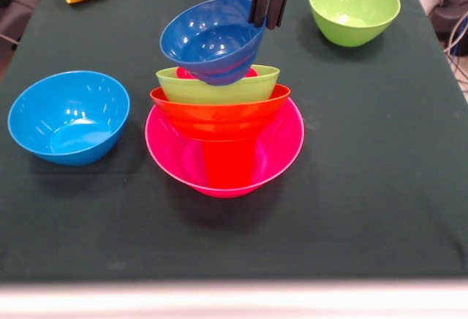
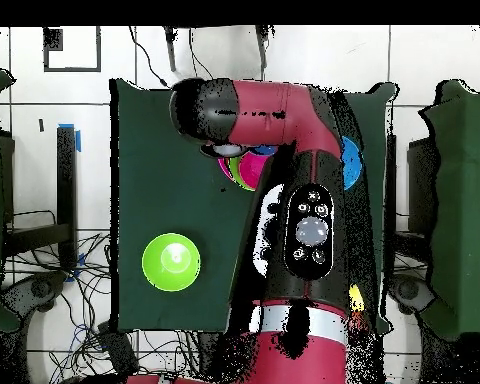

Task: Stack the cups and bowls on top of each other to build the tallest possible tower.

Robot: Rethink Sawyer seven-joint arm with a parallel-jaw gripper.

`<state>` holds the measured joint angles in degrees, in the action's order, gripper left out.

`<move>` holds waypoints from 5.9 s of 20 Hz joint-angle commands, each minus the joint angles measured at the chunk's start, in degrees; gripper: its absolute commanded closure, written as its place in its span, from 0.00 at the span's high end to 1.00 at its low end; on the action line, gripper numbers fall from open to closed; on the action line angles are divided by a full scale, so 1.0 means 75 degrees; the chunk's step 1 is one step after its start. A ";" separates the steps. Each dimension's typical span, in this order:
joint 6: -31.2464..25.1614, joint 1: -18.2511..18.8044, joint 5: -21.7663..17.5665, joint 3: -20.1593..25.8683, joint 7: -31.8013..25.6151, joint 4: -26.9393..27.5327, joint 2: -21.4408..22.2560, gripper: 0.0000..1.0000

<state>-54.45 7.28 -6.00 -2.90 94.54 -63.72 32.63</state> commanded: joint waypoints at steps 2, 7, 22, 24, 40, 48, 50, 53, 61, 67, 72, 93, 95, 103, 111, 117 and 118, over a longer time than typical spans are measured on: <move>0.0403 0.0056 -0.0006 0.0577 0.0404 -0.0872 -0.0109 0.00; -0.0224 0.0085 0.0057 0.0508 0.0266 -0.0944 0.0109 0.00; 0.0041 0.0282 0.0124 0.0574 0.0025 -0.1799 0.0663 0.00; 0.0095 0.0291 0.0110 0.0617 0.0040 -0.1803 0.0646 0.00; 0.1817 0.0591 0.0018 0.0945 0.0190 -0.3119 0.0753 0.00; 0.1815 0.0563 0.0082 0.0961 0.0272 -0.3102 0.0727 0.00; 0.1699 0.0549 0.0104 0.0953 0.0281 -0.3085 0.0743 0.00; 0.1562 0.0491 0.0120 0.0910 0.0364 -0.3001 0.0730 0.00; 0.1580 0.0461 0.0090 0.0978 0.0348 -0.2691 0.0519 0.00; 0.1759 0.0415 0.0041 0.0977 0.0415 -0.2540 0.0354 0.00; 0.1828 0.0417 0.0088 0.0987 0.0483 -0.2676 0.0394 0.00; 0.2326 0.0454 -0.0023 0.0991 0.0572 -0.2858 0.0248 0.00; 0.2367 0.0453 -0.0040 0.0988 0.0576 -0.2802 0.0185 0.00; 0.2464 0.0437 -0.0100 0.0940 0.0570 -0.2780 0.0127 0.00; 0.2506 0.0460 -0.0114 0.0921 0.0554 -0.2813 0.0094 0.00; 0.2443 0.0493 -0.0187 0.0858 0.0487 -0.2658 -0.0045 0.00; 0.2438 0.0505 -0.0196 0.0850 0.0473 -0.2645 -0.0057 0.00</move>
<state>-37.87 11.08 -5.77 -0.30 94.54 -82.71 36.38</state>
